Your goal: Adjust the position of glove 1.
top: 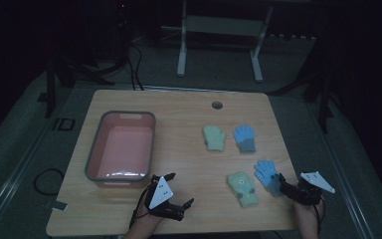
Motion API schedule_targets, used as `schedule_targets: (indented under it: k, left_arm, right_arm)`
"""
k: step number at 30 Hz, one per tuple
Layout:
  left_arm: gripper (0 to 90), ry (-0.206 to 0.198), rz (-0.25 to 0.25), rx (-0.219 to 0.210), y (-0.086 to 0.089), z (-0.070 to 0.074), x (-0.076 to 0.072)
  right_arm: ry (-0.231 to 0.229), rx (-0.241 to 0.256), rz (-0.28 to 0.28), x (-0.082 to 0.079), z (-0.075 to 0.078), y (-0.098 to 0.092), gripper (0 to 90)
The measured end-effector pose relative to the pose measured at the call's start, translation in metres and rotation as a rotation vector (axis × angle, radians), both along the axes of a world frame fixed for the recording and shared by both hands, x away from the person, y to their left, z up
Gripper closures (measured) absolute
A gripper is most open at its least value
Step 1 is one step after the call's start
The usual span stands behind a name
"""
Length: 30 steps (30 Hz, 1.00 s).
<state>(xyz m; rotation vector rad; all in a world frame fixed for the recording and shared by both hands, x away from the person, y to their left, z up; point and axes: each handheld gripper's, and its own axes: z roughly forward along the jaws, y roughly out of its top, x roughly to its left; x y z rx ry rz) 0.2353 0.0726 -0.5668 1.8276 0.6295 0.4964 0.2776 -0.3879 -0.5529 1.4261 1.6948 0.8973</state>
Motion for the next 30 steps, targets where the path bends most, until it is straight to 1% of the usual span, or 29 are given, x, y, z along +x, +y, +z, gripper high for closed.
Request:
schedule_targets:
  k: [1, 2, 4, 6, 7, 9, 10, 11, 12, 13, 14, 15, 17, 19, 20, 22, 23, 24, 26, 27, 28, 30]
  left_arm:
    - [0.0, 0.002, 0.0, -0.004, 0.0, 0.0, 0.0]
    - [0.0, 0.003, -0.001, -0.009, 0.001, 0.0, 0.0]
    - [0.0, 0.007, 0.001, -0.013, 0.001, 0.0, 0.0]
    - [0.1, 0.008, 0.0, -0.014, 0.001, 0.0, 0.001]
    - [0.0, 0.008, -0.001, -0.011, 0.001, 0.0, 0.001]
    - [0.1, 0.007, -0.001, -0.011, 0.001, 0.0, 0.001]
    - [0.1, 0.006, -0.003, -0.008, 0.001, 0.0, 0.001]
    - [0.0, 0.006, -0.003, -0.006, 0.001, 0.0, 0.001]
    - [0.0, 0.006, -0.004, -0.005, 0.001, 0.0, 0.001]
    - [0.0, 0.005, -0.004, -0.004, 0.001, 0.0, 0.001]
    - [0.1, 0.005, -0.005, -0.004, 0.001, 0.0, 0.001]
    - [0.1, 0.006, -0.005, -0.004, 0.001, 0.0, 0.001]
    - [0.0, 0.006, -0.007, -0.004, 0.0, 0.0, 0.001]
    - [0.0, 0.005, -0.008, -0.001, 0.0, 0.0, 0.001]
    - [0.0, 0.005, -0.009, -0.001, 0.0, 0.0, 0.001]
    - [0.1, 0.004, -0.009, -0.001, 0.0, 0.0, 0.001]
    - [0.0, 0.004, -0.008, -0.001, 0.0, 0.0, 0.0]
    - [0.0, 0.004, -0.009, -0.002, 0.0, 0.0, 0.0]
    - [0.0, 0.004, -0.01, 0.0, 0.0, 0.0, 0.001]
    - [0.0, 0.007, -0.012, -0.002, 0.0, 0.0, 0.001]
    - [0.0, 0.007, -0.012, -0.002, 0.0, 0.0, 0.001]
    - [0.0, 0.009, -0.011, -0.006, 0.001, 0.0, 0.001]
  right_arm:
    - [0.007, 0.009, 0.005, 0.0, 0.001, 0.0, 11.7]
    - [0.004, 0.025, 0.01, -0.001, 0.003, -0.001, 11.7]
    - [0.008, 0.022, 0.01, -0.001, 0.005, 0.0, 11.7]
    - [0.024, 0.011, 0.007, -0.001, 0.007, -0.001, 11.6]
    - [0.039, 0.012, 0.005, -0.001, 0.008, -0.001, 11.5]
    - [0.059, 0.046, 0.02, -0.001, 0.01, -0.002, 11.9]
    - [0.093, 0.062, 0.029, 0.0, 0.011, -0.003, 13.7]
    - [0.179, 0.151, 0.08, 0.004, 0.013, -0.006, 14.6]
    - [0.179, 0.151, 0.08, 0.004, 0.013, -0.006, 14.6]
    - [0.207, 0.184, 0.103, 0.006, 0.014, -0.007, 16.9]
    - [0.229, 0.185, 0.108, 0.007, 0.015, -0.007, 19.0]
    - [0.244, 0.181, 0.107, 0.009, 0.017, -0.007, 18.3]
    - [0.268, 0.198, 0.117, 0.011, 0.021, -0.005, 15.6]
    - [0.266, 0.184, 0.109, 0.013, 0.026, -0.001, 12.9]
    - [0.256, 0.17, 0.117, 0.013, 0.029, 0.001, 12.6]
    - [0.235, 0.135, 0.129, 0.015, 0.035, 0.007, 12.0]
    - [0.222, 0.112, 0.139, 0.018, 0.041, 0.013, 11.8]
    - [0.222, 0.112, 0.139, 0.018, 0.041, 0.013, 11.8]
    - [0.219, 0.102, 0.166, 0.022, 0.046, 0.019, 11.4]
    - [0.207, 0.093, 0.181, 0.026, 0.052, 0.025, 11.4]
    - [0.207, 0.093, 0.181, 0.026, 0.052, 0.025, 11.4]
    - [0.198, 0.093, 0.199, 0.03, 0.059, 0.03, 11.4]
